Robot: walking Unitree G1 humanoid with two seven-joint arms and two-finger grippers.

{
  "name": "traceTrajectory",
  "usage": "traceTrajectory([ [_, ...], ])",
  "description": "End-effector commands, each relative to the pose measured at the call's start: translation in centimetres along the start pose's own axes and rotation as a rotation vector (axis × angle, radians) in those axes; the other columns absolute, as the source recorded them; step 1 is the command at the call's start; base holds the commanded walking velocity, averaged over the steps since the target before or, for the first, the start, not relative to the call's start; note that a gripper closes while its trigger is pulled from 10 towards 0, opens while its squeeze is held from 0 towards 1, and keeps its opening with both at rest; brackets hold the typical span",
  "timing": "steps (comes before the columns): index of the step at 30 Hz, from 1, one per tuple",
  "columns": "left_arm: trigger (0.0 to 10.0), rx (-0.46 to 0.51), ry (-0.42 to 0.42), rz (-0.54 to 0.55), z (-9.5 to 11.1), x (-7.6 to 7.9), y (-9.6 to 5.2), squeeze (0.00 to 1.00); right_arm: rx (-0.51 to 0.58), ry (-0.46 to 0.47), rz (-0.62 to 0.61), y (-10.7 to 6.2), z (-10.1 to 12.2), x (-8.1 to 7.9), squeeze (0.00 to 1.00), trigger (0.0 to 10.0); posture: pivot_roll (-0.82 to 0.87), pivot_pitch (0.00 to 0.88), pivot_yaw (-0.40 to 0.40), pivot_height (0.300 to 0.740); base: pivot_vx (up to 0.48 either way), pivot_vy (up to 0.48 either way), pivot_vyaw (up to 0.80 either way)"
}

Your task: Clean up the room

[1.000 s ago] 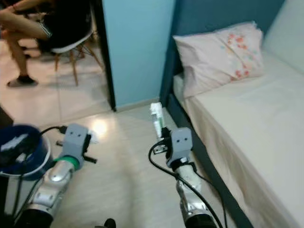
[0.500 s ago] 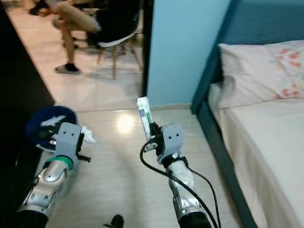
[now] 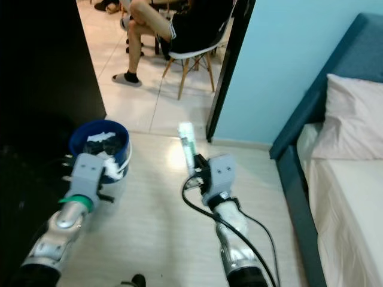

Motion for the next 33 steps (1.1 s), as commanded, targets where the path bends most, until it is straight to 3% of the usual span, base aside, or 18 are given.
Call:
traceTrajectory([
  [1, 10.0, -0.023, 0.004, -0.015, -0.64, 0.81, -0.03, 0.0, -0.055, -0.006, -0.033, -0.83, -1.36, 0.88, 0.0, 10.0, 0.07, 0.064, 0.001, 0.74, 0.461, 0.0, 0.0],
  [10, 10.0, -0.021, 0.008, -0.015, -0.61, 0.87, 0.1, 0.0, -0.086, -0.024, -0.054, -1.18, -2.03, 1.51, 0.0, 10.0, 0.07, 0.055, 0.001, 0.74, 0.461, 0.0, 0.44],
  [28, 10.0, -0.024, 0.01, -0.011, -0.74, 0.8, 0.08, 0.0, -0.068, 0.019, -0.048, -1.1, -1.67, 1.56, 0.0, 10.0, 0.07, 0.065, 0.004, 0.74, 0.461, 0.0, 0.0],
  [33, 10.0, -0.025, 0.01, -0.011, -0.75, 0.78, 0.11, 0.0, -0.071, 0.024, -0.06, -1.12, -1.72, 1.77, 0.0, 10.0, 0.07, 0.065, 0.004, 0.74, 0.46, 0.0, 0.57],
])
Point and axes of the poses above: a point about 5 cm out from each wrist's last joint towards the gripper, its own y axis pointing out of the wrist towards the gripper, its own z axis along the axis of the wrist's last joint, x = y × z, the point moved 5 cm from there along y, pointing out of the wrist towards the gripper, and after that the axes turned 8 degrees about -y, right-handed, at the moved point
